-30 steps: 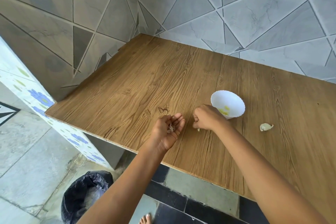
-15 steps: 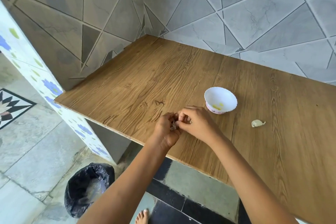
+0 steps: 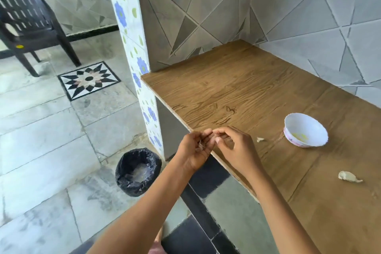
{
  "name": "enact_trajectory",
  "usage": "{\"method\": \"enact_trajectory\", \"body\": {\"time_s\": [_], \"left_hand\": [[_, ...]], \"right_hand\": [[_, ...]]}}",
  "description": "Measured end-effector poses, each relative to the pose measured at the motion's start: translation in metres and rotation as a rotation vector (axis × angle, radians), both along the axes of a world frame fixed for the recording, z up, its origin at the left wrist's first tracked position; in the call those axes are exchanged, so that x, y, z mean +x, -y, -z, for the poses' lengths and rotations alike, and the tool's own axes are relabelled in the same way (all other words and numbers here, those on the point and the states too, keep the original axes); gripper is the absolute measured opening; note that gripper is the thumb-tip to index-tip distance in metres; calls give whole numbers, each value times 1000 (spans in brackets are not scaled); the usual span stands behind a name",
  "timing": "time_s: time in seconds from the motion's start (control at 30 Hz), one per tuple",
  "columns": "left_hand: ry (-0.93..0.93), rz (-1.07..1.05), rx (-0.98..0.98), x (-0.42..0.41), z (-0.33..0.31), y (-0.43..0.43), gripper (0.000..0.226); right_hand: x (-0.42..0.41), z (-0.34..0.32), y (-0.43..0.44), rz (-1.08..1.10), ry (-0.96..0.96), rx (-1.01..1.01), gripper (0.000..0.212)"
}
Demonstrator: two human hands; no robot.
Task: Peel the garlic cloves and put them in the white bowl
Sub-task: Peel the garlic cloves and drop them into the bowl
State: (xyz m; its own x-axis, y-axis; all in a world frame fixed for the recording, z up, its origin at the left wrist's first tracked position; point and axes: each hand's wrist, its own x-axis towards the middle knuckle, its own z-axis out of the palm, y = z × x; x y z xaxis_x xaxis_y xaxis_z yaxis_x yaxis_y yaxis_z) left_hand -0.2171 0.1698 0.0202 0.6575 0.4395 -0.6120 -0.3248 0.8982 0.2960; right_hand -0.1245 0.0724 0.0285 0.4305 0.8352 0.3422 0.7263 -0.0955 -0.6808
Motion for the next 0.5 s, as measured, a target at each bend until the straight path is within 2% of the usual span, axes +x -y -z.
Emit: {"method": "enact_trajectory", "body": {"time_s": [0.27, 0.5], "left_hand": [[-102, -306, -3, -102, 40, -109, 29], [-332, -333, -35, -177, 134, -241, 23]], "right_hand": [[-76, 50, -119, -184, -241, -143, 14], [-135, 150, -258, -122, -440, -427, 14]]}}
